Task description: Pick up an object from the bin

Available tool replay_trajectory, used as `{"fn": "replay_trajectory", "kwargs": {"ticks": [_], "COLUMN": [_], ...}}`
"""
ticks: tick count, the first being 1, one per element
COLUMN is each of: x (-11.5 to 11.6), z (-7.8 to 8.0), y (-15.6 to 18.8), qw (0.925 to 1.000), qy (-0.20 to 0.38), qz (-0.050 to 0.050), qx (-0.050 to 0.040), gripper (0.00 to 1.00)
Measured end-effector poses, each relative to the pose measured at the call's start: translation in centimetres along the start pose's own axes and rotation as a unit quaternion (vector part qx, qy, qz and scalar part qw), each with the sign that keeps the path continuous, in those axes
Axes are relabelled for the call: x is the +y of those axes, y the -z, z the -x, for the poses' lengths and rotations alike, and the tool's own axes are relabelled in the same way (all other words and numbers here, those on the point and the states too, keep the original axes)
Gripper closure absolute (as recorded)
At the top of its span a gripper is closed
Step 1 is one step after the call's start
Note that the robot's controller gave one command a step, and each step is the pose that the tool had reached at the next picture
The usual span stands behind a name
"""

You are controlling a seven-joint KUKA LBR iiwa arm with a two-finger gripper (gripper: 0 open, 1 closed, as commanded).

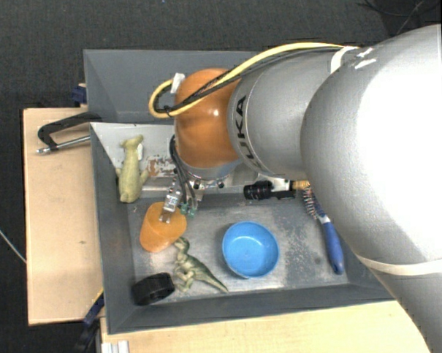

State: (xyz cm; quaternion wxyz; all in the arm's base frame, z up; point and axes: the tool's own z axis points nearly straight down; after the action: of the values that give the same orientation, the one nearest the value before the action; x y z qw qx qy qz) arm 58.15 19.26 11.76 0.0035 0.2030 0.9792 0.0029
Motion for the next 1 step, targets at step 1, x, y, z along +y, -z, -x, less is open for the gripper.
{"fn": "replay_trajectory", "kwargs": {"ticks": [1], "x": [0.24], "z": [0.38], "y": [-1.95], "qw": [0.9999], "qy": [-0.007], "qz": [0.007], "qx": [-0.0085], "gripper": [1.00]}}
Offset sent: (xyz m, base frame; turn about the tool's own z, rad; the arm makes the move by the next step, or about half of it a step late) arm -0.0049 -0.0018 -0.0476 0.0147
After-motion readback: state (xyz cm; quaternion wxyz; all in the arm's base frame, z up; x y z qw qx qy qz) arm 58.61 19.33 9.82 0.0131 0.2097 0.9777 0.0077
